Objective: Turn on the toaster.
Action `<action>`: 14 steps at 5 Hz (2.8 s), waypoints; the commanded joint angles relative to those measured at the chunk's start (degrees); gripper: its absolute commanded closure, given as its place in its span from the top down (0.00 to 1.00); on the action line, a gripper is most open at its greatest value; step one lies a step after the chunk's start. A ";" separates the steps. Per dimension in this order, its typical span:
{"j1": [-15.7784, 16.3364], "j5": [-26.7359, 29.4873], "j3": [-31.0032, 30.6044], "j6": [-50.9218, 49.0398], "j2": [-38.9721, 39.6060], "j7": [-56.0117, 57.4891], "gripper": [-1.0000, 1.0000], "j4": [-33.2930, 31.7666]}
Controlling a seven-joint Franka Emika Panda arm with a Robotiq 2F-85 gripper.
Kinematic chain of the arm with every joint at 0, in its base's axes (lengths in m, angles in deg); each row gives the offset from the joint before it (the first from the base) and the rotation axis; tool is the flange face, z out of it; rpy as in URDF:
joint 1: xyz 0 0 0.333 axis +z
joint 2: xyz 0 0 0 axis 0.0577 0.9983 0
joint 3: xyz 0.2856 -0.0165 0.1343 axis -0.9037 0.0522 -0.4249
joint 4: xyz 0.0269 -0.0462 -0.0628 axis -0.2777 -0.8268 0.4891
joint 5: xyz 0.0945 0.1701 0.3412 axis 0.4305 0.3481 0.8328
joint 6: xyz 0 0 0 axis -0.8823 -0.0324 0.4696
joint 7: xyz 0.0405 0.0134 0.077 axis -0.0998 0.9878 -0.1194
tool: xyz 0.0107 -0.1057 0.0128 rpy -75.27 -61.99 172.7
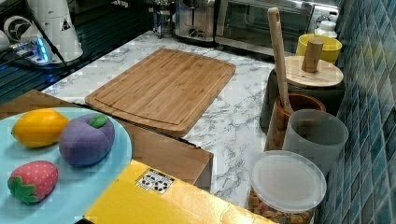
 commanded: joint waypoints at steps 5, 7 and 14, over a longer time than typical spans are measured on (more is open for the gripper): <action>-1.41 2.88 0.65 4.93 5.04 -2.11 0.00 0.39; 0.33 4.44 0.45 8.12 8.05 -1.68 0.00 -6.04; -1.95 1.71 2.60 9.78 15.73 -5.76 0.00 -9.17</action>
